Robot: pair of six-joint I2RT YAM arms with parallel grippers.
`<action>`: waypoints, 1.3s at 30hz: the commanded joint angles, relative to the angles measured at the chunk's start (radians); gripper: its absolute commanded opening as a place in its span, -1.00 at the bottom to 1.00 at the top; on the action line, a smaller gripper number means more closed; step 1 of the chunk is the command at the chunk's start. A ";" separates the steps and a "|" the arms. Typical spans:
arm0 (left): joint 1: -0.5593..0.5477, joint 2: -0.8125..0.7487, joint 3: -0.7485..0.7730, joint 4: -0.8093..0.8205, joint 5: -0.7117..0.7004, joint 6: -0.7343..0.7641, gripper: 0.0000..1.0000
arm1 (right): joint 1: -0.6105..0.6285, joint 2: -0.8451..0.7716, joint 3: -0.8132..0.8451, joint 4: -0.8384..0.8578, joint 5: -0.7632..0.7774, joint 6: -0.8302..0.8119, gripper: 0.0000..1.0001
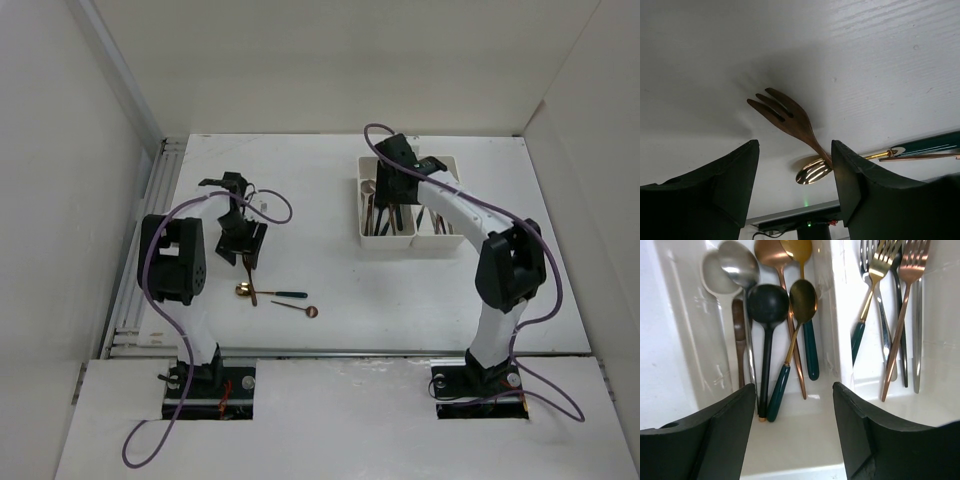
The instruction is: Sort the eating utensils into containers
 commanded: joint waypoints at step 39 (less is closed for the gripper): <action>0.010 0.209 0.167 0.138 -0.051 -0.033 -0.20 | 0.011 -0.160 0.066 -0.003 0.113 -0.012 0.37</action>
